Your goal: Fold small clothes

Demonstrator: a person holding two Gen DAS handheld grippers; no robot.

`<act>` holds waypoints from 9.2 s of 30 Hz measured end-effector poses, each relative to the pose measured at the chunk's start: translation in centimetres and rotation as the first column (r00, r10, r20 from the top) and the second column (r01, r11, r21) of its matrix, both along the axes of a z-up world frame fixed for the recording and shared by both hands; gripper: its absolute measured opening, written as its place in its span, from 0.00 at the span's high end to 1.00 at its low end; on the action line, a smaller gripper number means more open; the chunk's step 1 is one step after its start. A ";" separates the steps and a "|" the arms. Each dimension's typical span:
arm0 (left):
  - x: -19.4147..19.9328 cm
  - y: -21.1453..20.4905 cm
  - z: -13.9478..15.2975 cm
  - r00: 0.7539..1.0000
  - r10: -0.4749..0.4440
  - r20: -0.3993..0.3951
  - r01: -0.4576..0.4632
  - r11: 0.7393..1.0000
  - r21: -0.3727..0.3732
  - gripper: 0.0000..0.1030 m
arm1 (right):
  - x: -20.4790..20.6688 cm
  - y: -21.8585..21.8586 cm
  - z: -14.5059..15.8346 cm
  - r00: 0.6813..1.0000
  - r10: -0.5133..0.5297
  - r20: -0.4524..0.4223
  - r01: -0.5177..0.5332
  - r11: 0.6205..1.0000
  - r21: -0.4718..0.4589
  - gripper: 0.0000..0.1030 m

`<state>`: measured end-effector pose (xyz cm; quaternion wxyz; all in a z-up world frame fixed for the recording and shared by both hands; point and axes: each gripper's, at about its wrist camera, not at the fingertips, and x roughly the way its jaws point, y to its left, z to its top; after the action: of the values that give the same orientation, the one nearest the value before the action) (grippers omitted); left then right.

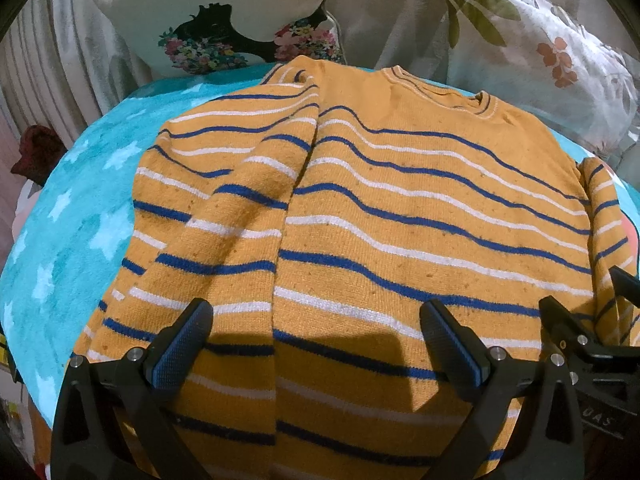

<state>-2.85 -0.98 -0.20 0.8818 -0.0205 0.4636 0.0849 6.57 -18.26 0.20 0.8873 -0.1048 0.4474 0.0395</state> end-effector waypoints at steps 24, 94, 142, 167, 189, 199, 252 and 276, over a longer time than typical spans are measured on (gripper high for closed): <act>-1.2 -0.9 4.0 0.930 -0.358 -0.081 0.363 0.930 0.060 0.00 | 0.7 0.6 2.8 0.985 -0.143 -0.099 0.142 0.990 -0.015 0.06; 0.1 1.8 2.2 0.925 -0.338 -0.170 0.329 0.941 -0.083 0.07 | -1.0 0.4 3.5 0.951 -0.282 -0.125 0.294 0.951 0.094 0.06; 1.4 32.9 5.0 0.949 0.273 -0.158 -0.296 0.943 -0.150 0.93 | -0.2 5.6 3.3 0.957 -0.269 -0.111 0.276 0.960 0.052 0.06; -1.7 13.5 5.8 0.981 -0.131 -0.145 0.090 0.961 -0.260 0.46 | -2.5 -14.5 4.5 0.865 -0.497 -0.070 0.501 0.850 0.162 0.05; -7.5 13.5 5.4 0.985 0.067 -0.157 -0.098 0.975 -0.200 0.45 | -0.4 -23.6 8.1 0.846 -0.532 -0.029 0.532 0.841 0.095 0.58; -10.3 10.2 1.6 0.966 -0.011 -0.260 -0.046 0.976 -0.214 0.42 | -9.1 -22.6 3.7 0.886 -0.409 -0.217 0.454 0.861 0.229 0.29; -6.8 0.0 10.3 0.991 -0.130 -0.029 0.127 0.989 -0.074 0.33 | -7.3 -5.6 5.8 0.955 -0.270 -0.119 0.293 0.921 0.259 0.37; -0.5 5.2 8.4 0.972 -0.222 -0.074 0.216 0.973 -0.087 0.33 | -3.5 1.3 3.9 0.914 -0.372 -0.160 0.398 0.899 0.182 0.33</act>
<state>-3.39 4.18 8.15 0.8643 -0.0002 0.5021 -0.0302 3.02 -17.01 4.07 0.8547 0.0829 0.5056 -0.0836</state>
